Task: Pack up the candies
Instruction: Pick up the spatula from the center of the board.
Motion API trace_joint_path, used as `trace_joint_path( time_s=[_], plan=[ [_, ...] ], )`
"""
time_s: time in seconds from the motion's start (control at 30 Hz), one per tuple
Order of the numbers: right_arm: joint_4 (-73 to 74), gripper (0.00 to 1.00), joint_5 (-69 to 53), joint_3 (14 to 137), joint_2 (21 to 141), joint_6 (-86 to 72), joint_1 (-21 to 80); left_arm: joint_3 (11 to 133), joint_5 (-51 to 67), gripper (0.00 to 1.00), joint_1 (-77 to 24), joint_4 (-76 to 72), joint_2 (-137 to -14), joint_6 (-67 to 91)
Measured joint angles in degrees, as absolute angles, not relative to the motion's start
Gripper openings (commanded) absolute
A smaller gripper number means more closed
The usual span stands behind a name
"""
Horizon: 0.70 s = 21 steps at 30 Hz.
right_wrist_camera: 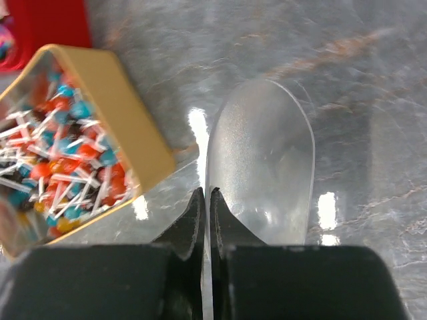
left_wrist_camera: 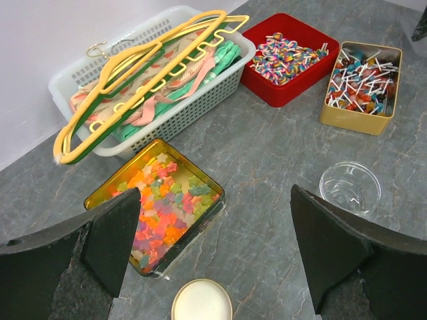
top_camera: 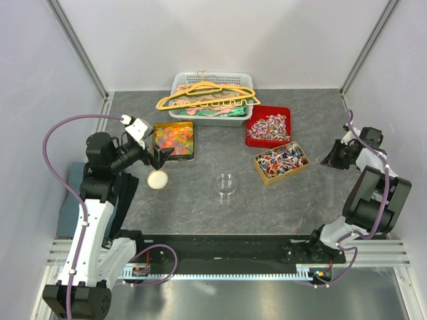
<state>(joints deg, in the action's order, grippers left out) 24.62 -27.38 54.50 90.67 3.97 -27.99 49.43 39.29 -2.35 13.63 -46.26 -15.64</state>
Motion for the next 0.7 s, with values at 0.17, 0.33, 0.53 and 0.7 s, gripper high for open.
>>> trace_joint_path(
  time_s=[0.17,0.33,0.53,0.7],
  plan=[
    [31.2,0.0,-26.3,59.9,85.7,9.1,-21.8,49.5,39.9,1.0,-2.4,13.6,-48.1,-15.2],
    [37.1,0.0,-22.1,67.9,76.5,17.5,-7.3,52.6,42.7,1.0,-2.3,15.9,-52.8,-14.3],
    [42.1,0.0,-13.7,74.9,69.4,24.7,17.4,67.7,48.6,1.0,-2.4,23.6,-62.8,-13.2],
    [44.7,0.0,-5.2,75.5,69.1,29.6,34.9,82.3,53.9,1.0,-2.4,28.8,-71.7,-10.4]
  ],
)
